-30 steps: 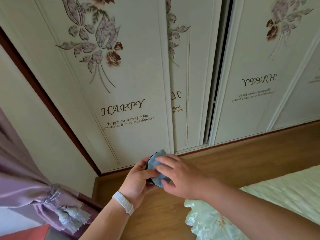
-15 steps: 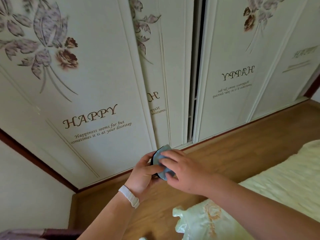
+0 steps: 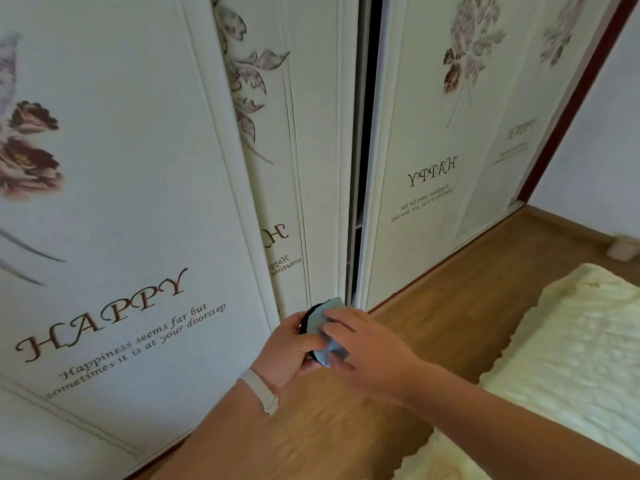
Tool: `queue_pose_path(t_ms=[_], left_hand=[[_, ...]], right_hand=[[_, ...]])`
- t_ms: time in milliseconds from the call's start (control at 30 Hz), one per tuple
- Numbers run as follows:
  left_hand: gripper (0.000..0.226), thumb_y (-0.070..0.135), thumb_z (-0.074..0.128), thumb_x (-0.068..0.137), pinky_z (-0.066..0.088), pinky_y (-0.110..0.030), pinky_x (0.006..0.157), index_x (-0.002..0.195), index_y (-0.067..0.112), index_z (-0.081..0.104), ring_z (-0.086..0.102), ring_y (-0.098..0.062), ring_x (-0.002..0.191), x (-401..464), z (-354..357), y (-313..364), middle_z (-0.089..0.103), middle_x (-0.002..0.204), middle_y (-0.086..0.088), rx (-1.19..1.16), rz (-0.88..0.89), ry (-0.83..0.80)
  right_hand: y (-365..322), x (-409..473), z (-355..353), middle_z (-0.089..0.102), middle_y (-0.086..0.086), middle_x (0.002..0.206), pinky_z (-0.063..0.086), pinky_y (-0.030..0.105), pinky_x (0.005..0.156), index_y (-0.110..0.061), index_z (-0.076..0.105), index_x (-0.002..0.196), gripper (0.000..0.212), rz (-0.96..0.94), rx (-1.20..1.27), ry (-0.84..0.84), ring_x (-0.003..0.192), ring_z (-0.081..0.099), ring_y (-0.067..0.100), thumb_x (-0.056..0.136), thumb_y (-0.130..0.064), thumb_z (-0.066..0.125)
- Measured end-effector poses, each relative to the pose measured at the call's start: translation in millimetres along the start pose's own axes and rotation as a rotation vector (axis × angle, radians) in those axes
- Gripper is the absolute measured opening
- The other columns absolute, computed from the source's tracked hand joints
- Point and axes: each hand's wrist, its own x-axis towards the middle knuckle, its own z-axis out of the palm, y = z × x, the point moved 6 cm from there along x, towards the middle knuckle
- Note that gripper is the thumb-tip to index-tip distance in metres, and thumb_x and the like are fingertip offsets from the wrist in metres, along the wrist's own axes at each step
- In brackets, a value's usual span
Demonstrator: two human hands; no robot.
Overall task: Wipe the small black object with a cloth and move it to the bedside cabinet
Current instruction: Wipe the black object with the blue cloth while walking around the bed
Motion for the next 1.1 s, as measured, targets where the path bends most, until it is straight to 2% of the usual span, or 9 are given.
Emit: queue_pose_path(t_ms=[67,167,333,500,633,700,833,967,1100], left_hand=[[0.04,-0.003,0.069,0.07,0.058,-0.031,0.063,0.108,0.011,0.069,0.074,-0.025,0.081,19,-17,7,0.076,0.091,-0.012,-0.019,-0.013,-0.01],[0.043,-0.007,0.066,0.075,0.058,-0.03,0.06,0.115,0.007,0.065,0.074,-0.025,0.078,46,-31,17,0.075,0.091,-0.014,-0.036,-0.025,-0.051],[0.045,0.0,0.069,0.072,0.06,-0.043,0.074,0.116,0.008,0.065,0.071,-0.034,0.092,91,-21,30,0.073,0.102,-0.02,-0.019,-0.035,-0.133],[0.044,0.003,0.072,0.072,0.058,-0.036,0.068,0.114,0.011,0.066,0.072,-0.034,0.093,144,8,35,0.074,0.102,-0.018,0.032,-0.077,-0.197],[0.043,0.005,0.074,0.068,0.059,-0.039,0.071,0.109,0.018,0.071,0.072,-0.035,0.096,193,40,39,0.075,0.104,-0.017,0.071,-0.111,-0.242],[0.04,0.003,0.072,0.072,0.059,-0.039,0.072,0.109,0.017,0.071,0.072,-0.035,0.095,220,58,43,0.076,0.103,-0.016,0.107,-0.128,-0.264],[0.039,-0.001,0.068,0.082,0.059,-0.035,0.068,0.118,0.013,0.065,0.073,-0.032,0.092,277,111,56,0.075,0.103,-0.015,0.163,-0.157,-0.338],[0.037,0.002,0.068,0.083,0.059,-0.033,0.067,0.117,0.015,0.067,0.073,-0.03,0.092,321,172,65,0.076,0.103,-0.014,0.188,-0.162,-0.438],[0.037,-0.001,0.067,0.081,0.058,-0.032,0.064,0.115,0.015,0.067,0.074,-0.028,0.087,352,216,61,0.076,0.097,-0.012,0.192,-0.206,-0.512]], right_hand=[[3,23,7,0.044,-0.009,0.141,0.033,0.025,0.104,-0.029,0.045,0.131,0.042,0.027,0.007,0.011,0.129,0.034,0.009,0.092,-0.042,0.046],[10,46,10,0.044,-0.007,0.142,0.036,0.031,0.105,-0.029,0.045,0.132,0.045,0.076,-0.006,0.022,0.13,0.036,0.012,0.09,-0.045,0.043],[41,67,-2,0.045,-0.005,0.141,0.033,0.027,0.105,-0.027,0.047,0.132,0.045,0.121,-0.05,0.018,0.129,0.038,0.013,0.09,-0.045,0.047],[94,70,-7,0.045,-0.008,0.14,0.03,0.023,0.103,-0.029,0.046,0.132,0.044,0.234,-0.042,0.054,0.128,0.038,0.011,0.09,-0.042,0.052],[148,73,-8,0.048,-0.006,0.138,0.031,0.024,0.102,-0.028,0.046,0.13,0.044,0.3,-0.041,0.059,0.126,0.041,0.013,0.089,-0.041,0.054],[178,75,-13,0.048,-0.007,0.137,0.032,0.025,0.103,-0.03,0.046,0.13,0.043,0.322,-0.032,0.066,0.126,0.041,0.014,0.089,-0.041,0.054],[244,72,-38,0.047,-0.009,0.137,0.023,0.018,0.104,-0.032,0.044,0.129,0.04,0.38,-0.056,0.107,0.127,0.04,0.012,0.091,-0.039,0.054],[300,59,-70,0.048,-0.003,0.137,0.033,0.027,0.104,-0.026,0.049,0.128,0.039,0.45,-0.09,0.155,0.126,0.041,0.016,0.092,-0.037,0.056],[332,43,-90,0.049,-0.003,0.137,0.037,0.03,0.104,-0.025,0.051,0.127,0.037,0.519,-0.096,0.185,0.125,0.043,0.017,0.092,-0.035,0.055]])
